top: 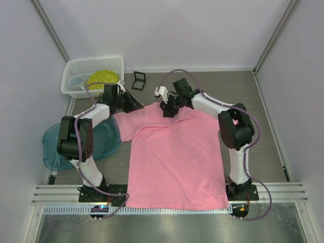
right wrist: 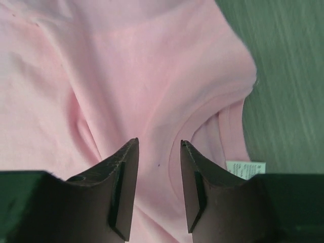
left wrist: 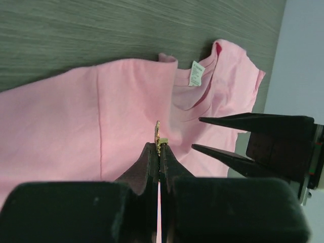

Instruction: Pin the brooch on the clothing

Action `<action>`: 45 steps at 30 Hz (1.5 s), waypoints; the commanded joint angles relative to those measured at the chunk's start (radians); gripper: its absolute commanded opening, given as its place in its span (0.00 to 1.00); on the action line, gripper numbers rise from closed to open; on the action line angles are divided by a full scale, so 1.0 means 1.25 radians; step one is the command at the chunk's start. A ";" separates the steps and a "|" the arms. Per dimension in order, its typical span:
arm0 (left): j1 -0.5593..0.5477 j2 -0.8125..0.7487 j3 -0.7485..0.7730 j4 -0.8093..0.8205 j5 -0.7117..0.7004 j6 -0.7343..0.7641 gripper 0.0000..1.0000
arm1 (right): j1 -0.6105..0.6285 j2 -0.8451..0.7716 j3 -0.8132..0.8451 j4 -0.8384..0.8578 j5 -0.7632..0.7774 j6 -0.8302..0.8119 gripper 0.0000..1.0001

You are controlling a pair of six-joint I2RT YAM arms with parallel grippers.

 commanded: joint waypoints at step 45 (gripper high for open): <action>-0.023 0.077 0.101 -0.002 0.028 0.165 0.00 | 0.024 0.100 0.145 -0.003 -0.150 -0.277 0.52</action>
